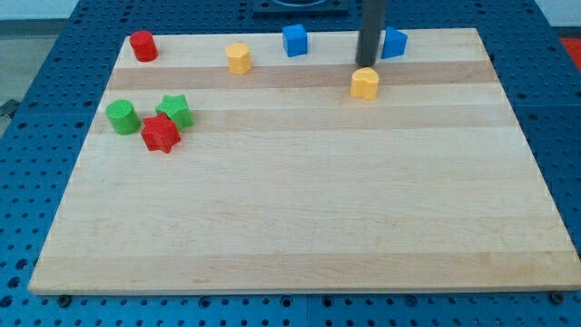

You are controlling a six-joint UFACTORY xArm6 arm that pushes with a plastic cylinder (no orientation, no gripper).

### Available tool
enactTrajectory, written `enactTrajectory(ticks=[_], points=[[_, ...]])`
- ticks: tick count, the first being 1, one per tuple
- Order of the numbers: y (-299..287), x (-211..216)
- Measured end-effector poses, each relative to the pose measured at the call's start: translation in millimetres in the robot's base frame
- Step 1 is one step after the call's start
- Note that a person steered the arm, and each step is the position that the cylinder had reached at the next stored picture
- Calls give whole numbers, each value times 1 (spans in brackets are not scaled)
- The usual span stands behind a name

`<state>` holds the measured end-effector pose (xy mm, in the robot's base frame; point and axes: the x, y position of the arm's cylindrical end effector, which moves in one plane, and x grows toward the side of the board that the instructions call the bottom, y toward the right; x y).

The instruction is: Push the blue triangle to the top right

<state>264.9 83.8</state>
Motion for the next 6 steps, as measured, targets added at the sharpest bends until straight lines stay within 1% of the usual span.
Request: enactTrajectory(ticks=[1,2,3,4,6], points=[[-4,-21],[20,-28],[52,-28],[72,-28],[78,-28]])
